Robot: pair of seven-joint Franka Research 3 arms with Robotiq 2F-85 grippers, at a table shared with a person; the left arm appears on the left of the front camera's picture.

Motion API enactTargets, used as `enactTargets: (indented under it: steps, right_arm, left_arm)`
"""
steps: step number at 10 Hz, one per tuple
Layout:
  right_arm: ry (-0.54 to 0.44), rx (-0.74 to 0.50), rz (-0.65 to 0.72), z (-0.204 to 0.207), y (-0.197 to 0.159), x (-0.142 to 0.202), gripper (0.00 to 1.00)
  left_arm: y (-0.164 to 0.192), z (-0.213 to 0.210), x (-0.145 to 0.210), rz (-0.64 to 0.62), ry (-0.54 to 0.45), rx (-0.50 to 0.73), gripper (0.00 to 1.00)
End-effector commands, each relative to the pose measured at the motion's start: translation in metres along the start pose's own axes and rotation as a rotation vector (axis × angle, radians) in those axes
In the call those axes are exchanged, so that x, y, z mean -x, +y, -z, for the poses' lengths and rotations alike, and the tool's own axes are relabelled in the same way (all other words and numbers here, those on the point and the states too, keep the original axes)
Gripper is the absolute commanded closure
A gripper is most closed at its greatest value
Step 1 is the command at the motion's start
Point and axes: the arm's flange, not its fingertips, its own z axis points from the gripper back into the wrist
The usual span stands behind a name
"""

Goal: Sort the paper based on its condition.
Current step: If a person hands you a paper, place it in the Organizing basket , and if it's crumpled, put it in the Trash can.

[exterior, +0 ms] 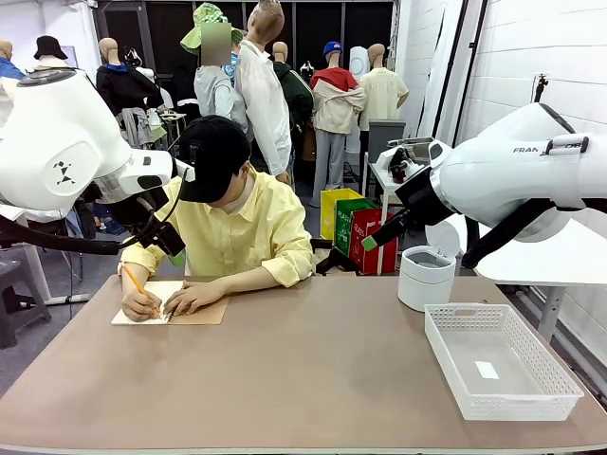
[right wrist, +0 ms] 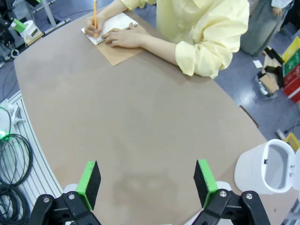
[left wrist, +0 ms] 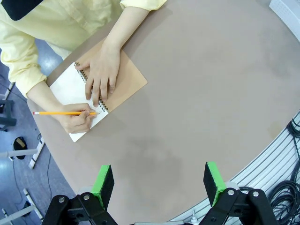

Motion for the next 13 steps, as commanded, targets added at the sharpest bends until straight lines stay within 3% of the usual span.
enactTargets:
  steps: [1,13]
  right_arm:
    - [0.008,-0.002,-0.002,-0.0005,-0.0001,-0.0009,0.0]
    - [0.008,-0.002,-0.002,-0.0005,-0.0001,-0.0009,0.0]
  left_arm:
    - [0.0005,-0.0004,0.0002,0.001,0.0,-0.002,0.0]
    - [0.0005,-0.0004,0.0002,0.001,0.0,-0.002,0.0]
